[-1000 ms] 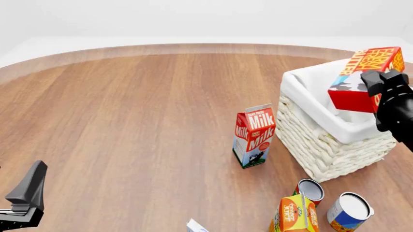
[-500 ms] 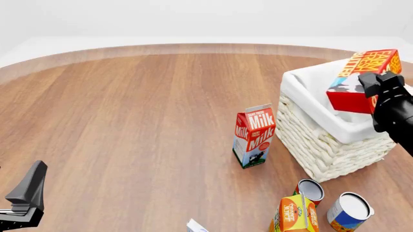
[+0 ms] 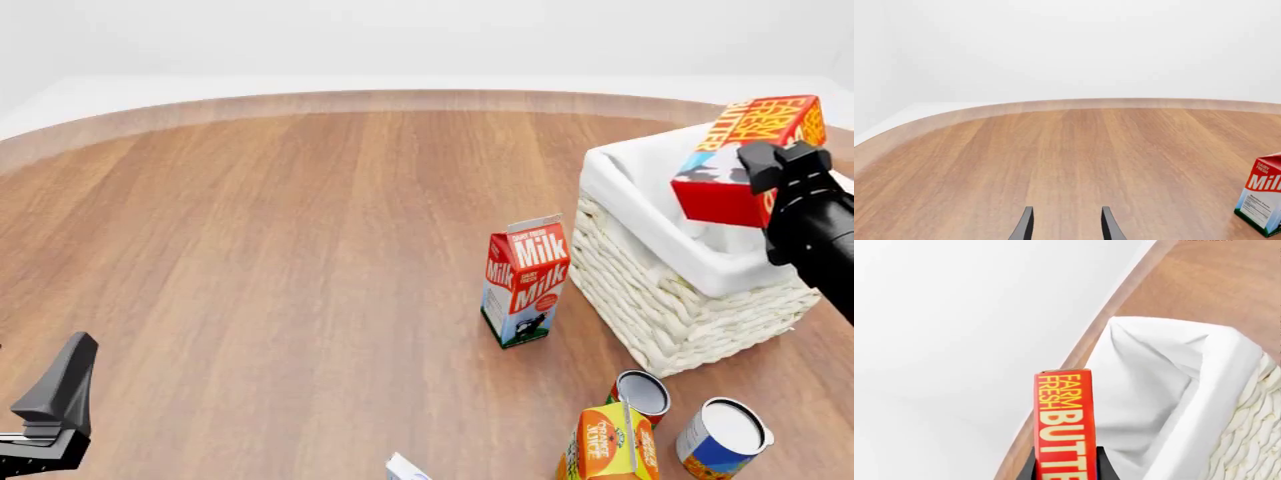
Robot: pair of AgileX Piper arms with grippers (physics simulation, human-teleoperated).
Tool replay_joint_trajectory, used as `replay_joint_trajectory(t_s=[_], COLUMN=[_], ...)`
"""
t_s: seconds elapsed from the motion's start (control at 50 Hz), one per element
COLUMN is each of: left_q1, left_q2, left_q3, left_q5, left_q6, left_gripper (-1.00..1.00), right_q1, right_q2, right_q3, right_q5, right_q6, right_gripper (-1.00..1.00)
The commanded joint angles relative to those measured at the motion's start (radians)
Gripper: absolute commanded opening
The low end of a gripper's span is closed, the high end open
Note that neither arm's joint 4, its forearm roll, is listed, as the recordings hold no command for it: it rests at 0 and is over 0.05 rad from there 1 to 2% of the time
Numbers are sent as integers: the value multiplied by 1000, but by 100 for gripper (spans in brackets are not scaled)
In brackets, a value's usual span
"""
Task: Pick up the cream cheese box and the butter, and put them in the basket.
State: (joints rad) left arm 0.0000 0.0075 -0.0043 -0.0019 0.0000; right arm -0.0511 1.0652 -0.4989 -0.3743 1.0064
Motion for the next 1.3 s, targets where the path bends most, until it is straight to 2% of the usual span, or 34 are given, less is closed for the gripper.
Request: replay_joint_trajectory(t_s=[0.02,0.04,0.06,0.42,0.7,0.82,1.06,1.22,1.24,1.3], left_q1=[0,0,0,0,0,0,0,0,0,0], left_q2=[0,0,0,0,0,0,0,0,0,0], left_q3=[0,0,0,0,0,0,0,0,0,0], left_q5=[0,0,0,0,0,0,0,0,0,0], left_q6=[0,0,0,0,0,0,0,0,0,0], left_gripper=[100,100,100,100,100,100,100,100,100,100], right_q1=[-15,-15,-11,-7,13,41,98,178,210,206], right_q2=[12,12,12,15,-26,-82,-100,-108,-114,-126], right_q3=[-10,-10,-15,-36,-39,-88,-173,-222,-238,-255], right_q5=[5,5,12,28,75,175,265,313,332,351], right_q6=[11,11,7,-2,-19,-69,-119,-166,-190,-195], right_gripper=[-100,-100,100,100,100,100,100,100,100,100])
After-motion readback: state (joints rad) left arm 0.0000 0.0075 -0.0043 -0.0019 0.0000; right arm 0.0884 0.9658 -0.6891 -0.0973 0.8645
